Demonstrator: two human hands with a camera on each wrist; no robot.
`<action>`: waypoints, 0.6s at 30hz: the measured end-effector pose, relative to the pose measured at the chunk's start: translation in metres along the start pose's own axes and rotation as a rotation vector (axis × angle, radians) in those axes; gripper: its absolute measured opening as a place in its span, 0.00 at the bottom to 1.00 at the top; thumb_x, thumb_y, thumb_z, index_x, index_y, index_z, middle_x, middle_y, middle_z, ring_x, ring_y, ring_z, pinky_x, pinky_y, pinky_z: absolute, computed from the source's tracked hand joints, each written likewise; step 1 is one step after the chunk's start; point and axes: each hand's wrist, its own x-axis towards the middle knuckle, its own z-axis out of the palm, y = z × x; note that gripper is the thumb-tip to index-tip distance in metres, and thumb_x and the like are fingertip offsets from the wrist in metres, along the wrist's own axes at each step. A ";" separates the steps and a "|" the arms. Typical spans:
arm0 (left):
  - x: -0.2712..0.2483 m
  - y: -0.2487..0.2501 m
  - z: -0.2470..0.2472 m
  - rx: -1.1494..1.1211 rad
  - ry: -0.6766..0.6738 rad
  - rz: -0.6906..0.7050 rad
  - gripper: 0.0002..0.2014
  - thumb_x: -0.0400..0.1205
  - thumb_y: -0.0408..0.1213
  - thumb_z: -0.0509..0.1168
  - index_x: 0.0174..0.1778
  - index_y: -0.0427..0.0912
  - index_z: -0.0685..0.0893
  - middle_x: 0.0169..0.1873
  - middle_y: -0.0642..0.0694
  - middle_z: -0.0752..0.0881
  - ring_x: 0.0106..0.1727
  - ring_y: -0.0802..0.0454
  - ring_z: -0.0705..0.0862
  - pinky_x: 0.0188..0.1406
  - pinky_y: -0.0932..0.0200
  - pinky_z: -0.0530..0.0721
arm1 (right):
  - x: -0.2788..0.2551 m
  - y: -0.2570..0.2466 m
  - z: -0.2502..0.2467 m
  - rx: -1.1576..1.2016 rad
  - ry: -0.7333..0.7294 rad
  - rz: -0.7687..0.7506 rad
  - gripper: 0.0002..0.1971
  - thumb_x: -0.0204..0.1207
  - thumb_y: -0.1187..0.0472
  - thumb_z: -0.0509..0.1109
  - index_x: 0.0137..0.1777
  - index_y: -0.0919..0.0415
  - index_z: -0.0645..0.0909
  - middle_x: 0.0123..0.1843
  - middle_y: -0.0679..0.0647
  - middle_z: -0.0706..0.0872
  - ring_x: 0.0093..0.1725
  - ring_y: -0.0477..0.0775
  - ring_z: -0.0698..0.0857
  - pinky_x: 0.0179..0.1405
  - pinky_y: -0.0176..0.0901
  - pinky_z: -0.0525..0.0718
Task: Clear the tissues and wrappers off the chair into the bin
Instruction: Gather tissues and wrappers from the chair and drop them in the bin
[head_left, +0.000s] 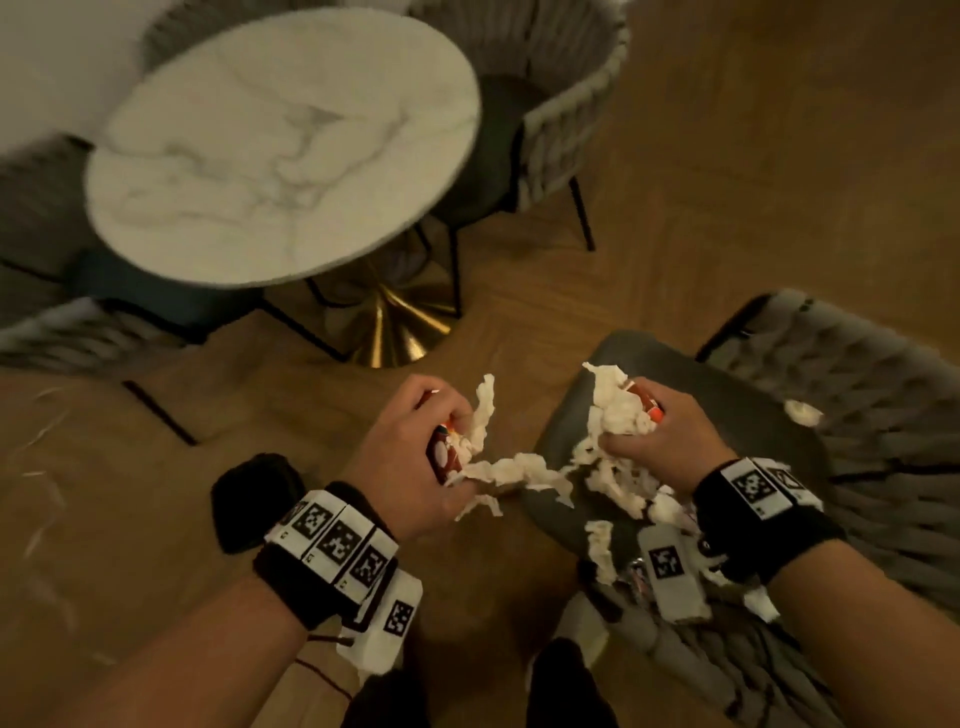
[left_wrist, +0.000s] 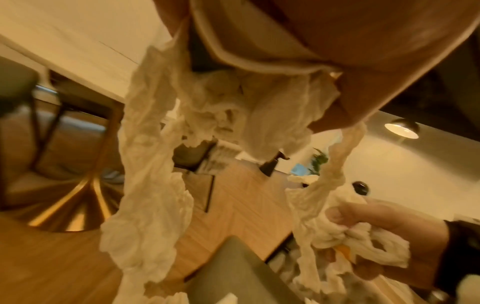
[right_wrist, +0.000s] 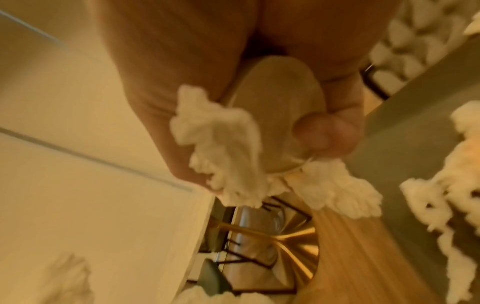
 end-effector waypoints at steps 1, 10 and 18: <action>-0.016 -0.024 -0.015 -0.004 0.028 -0.044 0.24 0.58 0.40 0.79 0.40 0.57 0.72 0.52 0.55 0.73 0.49 0.60 0.78 0.46 0.69 0.79 | 0.001 -0.018 0.023 -0.004 -0.024 -0.012 0.19 0.61 0.65 0.83 0.46 0.48 0.80 0.38 0.42 0.85 0.37 0.37 0.82 0.33 0.28 0.75; -0.142 -0.287 -0.085 -0.061 0.116 -0.372 0.23 0.59 0.40 0.75 0.42 0.58 0.70 0.52 0.55 0.71 0.50 0.55 0.76 0.47 0.62 0.80 | 0.012 -0.107 0.269 -0.014 -0.185 0.118 0.25 0.59 0.67 0.84 0.55 0.53 0.81 0.44 0.48 0.88 0.45 0.48 0.86 0.52 0.45 0.83; -0.141 -0.491 -0.085 -0.161 0.202 -0.550 0.22 0.60 0.48 0.75 0.46 0.53 0.75 0.50 0.48 0.77 0.43 0.49 0.81 0.40 0.54 0.84 | 0.061 -0.090 0.428 -0.020 -0.344 0.267 0.24 0.61 0.69 0.83 0.54 0.52 0.80 0.41 0.43 0.86 0.41 0.40 0.83 0.36 0.32 0.75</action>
